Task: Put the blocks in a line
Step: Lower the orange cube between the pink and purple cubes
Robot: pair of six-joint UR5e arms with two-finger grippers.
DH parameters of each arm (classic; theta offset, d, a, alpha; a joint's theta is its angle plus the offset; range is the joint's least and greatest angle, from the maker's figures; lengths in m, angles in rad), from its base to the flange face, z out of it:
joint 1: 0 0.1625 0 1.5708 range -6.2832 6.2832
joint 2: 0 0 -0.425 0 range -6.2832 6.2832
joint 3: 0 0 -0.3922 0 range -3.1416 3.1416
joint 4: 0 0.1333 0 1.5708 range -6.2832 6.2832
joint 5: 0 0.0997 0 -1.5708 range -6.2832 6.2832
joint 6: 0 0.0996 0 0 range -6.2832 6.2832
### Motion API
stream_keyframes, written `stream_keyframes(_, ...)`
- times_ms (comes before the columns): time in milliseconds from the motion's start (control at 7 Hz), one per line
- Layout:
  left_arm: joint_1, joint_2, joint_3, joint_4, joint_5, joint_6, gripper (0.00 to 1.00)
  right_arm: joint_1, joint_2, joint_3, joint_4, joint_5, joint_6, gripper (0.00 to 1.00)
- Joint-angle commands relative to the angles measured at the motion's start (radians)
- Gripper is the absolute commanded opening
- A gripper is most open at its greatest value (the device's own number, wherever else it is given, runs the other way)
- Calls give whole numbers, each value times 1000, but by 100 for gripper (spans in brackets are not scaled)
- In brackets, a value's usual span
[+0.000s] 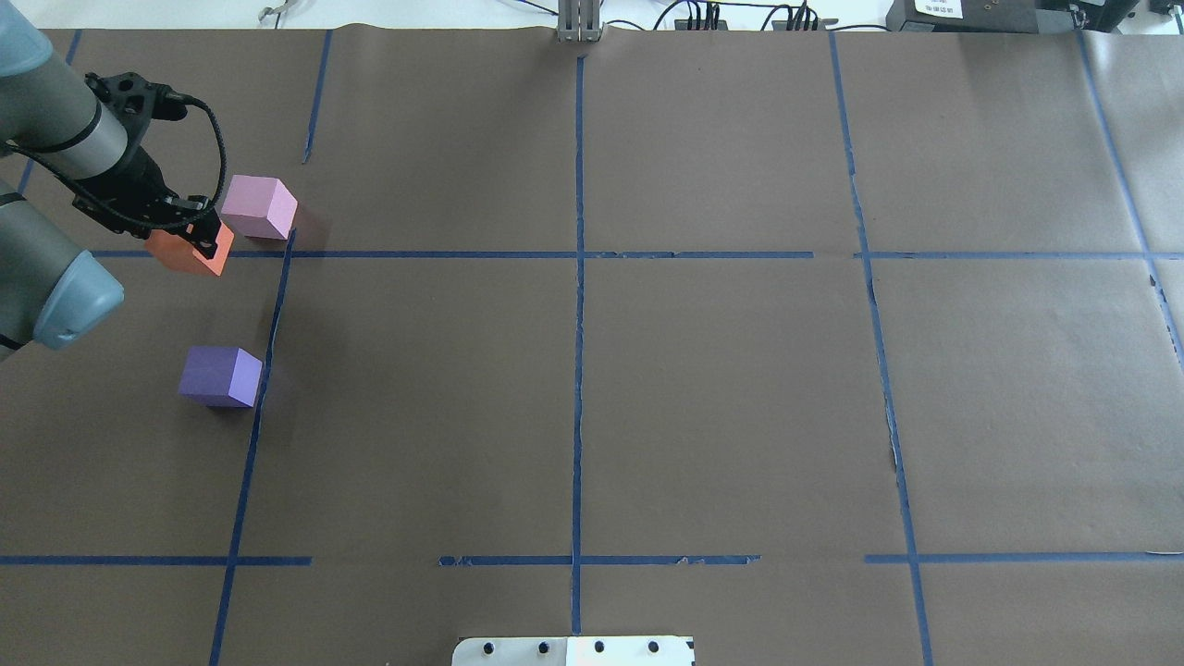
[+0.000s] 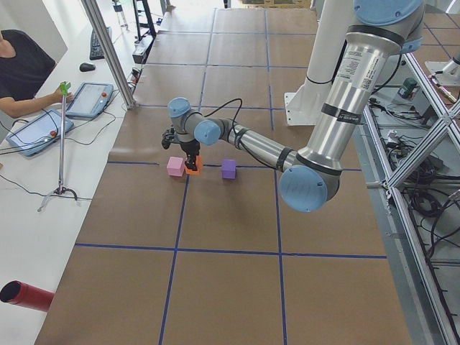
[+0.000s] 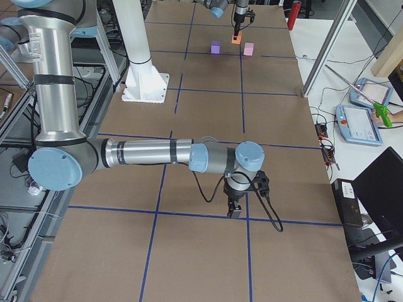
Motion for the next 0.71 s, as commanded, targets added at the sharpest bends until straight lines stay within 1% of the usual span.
stream_keyframes(0,19,-4,27,-42,-9,-49,0,0,0,0,0,0,0,100)
stream_keyframes(571,58,-4,53,-82,-9,-66,0,0,0,0,0,0,-2,100)
